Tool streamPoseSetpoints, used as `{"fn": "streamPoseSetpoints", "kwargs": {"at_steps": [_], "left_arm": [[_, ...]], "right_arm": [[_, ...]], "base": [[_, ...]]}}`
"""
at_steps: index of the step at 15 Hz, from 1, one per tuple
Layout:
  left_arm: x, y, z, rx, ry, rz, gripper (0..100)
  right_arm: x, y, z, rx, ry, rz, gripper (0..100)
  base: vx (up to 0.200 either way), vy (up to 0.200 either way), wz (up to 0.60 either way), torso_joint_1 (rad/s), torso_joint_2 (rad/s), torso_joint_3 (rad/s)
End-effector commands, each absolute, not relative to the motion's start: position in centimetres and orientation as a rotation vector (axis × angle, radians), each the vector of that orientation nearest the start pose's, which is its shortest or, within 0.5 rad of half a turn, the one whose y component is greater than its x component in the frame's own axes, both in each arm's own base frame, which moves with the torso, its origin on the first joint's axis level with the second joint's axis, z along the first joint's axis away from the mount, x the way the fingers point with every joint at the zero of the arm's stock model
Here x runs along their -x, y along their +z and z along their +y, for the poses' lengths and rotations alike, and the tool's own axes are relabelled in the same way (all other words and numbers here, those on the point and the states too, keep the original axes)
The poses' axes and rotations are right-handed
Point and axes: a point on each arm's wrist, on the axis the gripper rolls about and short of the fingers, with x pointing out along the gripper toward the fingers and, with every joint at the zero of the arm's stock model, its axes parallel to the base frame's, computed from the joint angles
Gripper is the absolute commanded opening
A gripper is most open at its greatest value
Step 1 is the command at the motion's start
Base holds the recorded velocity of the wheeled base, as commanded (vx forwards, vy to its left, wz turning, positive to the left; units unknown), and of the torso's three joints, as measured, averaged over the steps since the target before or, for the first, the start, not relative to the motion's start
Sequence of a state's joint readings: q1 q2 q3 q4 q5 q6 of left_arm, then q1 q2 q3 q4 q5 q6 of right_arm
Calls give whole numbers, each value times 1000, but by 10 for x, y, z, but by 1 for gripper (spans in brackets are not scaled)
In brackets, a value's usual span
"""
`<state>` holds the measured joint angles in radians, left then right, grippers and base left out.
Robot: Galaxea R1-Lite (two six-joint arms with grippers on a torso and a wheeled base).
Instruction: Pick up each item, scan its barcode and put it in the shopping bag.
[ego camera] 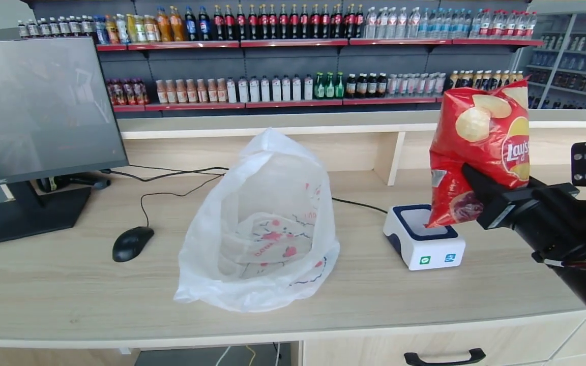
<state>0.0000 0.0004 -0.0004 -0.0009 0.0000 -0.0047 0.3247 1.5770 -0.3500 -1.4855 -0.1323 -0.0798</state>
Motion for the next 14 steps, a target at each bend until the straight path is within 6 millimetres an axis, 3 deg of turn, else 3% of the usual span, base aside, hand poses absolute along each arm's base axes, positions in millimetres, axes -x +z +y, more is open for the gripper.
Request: {"fn": "streamPoseSetpoints", "kwargs": {"at_steps": [1, 6, 10, 14], "left_arm": [[23, 76, 0, 6, 0, -2, 100], [23, 76, 0, 8, 0, -2, 100], [23, 75, 0, 3, 0, 0, 100], [23, 75, 0, 5, 0, 0, 100]], "right_arm": [[-219, 184, 69, 23, 183, -247, 0], [-229, 178, 58, 36, 126, -219, 0], [-229, 169, 55, 50, 116, -182, 0], [-224, 177, 55, 45, 117, -224, 0]], "base": [[0, 0, 0, 0, 0, 0], [0, 0, 0, 0, 0, 0], [50, -150, 0, -2, 3, -1], [0, 0, 0, 0, 0, 0]]}}
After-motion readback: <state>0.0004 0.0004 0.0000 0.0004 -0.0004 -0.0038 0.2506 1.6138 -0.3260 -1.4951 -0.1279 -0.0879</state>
